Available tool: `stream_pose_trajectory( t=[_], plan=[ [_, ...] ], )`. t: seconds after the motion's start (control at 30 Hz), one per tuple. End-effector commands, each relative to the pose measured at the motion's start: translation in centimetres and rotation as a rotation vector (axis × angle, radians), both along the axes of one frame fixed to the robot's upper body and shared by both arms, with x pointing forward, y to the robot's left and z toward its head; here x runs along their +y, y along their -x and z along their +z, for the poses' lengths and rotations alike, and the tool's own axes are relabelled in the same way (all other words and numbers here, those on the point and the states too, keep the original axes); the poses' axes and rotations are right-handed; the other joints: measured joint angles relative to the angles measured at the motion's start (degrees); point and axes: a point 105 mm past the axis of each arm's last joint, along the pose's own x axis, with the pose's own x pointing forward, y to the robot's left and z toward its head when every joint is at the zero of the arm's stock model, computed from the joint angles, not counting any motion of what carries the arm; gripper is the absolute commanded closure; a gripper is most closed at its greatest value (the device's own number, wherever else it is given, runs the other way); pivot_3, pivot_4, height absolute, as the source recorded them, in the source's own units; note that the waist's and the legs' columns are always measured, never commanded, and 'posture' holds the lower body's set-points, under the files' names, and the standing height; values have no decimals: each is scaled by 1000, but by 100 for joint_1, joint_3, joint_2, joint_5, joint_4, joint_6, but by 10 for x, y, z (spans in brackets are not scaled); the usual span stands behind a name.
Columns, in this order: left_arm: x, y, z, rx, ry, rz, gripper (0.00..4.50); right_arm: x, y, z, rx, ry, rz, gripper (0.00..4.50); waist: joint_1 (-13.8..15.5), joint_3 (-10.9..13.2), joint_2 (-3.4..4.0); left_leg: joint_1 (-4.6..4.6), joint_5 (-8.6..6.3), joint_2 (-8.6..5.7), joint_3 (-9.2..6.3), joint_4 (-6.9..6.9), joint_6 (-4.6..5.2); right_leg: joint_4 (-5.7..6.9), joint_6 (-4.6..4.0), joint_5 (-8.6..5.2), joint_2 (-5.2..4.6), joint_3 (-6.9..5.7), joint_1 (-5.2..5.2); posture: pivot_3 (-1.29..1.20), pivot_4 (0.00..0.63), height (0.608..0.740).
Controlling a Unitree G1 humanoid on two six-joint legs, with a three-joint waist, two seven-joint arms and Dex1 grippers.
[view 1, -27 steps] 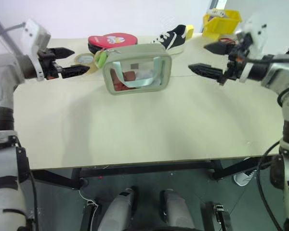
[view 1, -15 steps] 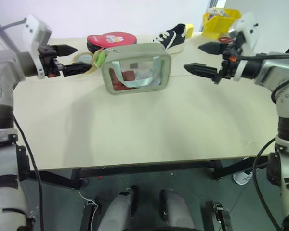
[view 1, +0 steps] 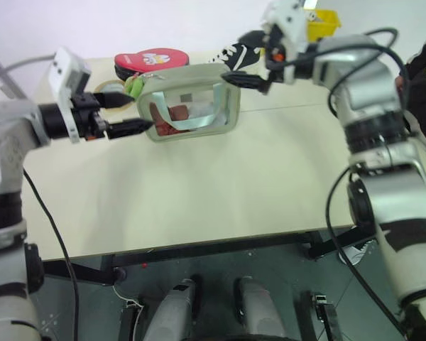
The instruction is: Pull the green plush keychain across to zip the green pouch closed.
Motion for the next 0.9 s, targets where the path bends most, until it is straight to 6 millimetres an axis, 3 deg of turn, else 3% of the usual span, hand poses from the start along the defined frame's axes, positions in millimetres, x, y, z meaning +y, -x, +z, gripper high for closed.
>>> stream_pose_trajectory(
  t=[0.03,0.2,0.43,0.6,0.73,0.9],
  plan=[
    [4,5,18,-95,72,81,22,18,-6,-3,-33,44,30,0,11,0,-1,0,1,0,-3,1,-2,10,0,0,2,0,-2,0,150,740],
    [2,10,16,-120,105,124,22,34,-15,-23,-26,109,9,0,25,0,-1,1,9,-2,-7,3,-16,30,-4,1,17,2,-7,0,150,740],
    [7,11,17,-138,105,166,22,33,-32,-36,-63,144,-153,0,2,0,0,2,14,0,-8,-4,-26,38,-11,3,28,14,-19,0,150,740],
    [6,7,17,-148,98,180,22,32,-34,-35,-53,104,-173,0,9,0,-1,2,27,4,-6,-36,-46,39,-18,6,32,21,-38,0,150,740],
    [9,-6,15,-177,57,234,22,25,-34,-30,-43,59,-170,0,13,0,-1,6,40,6,-8,-65,-64,39,-23,9,33,21,-46,0,150,740],
    [1,-41,16,-257,-8,286,22,9,-19,-20,45,-29,-20,0,56,0,-1,7,42,9,-10,-69,-68,35,-29,13,38,19,-45,0,150,740]
  ],
)
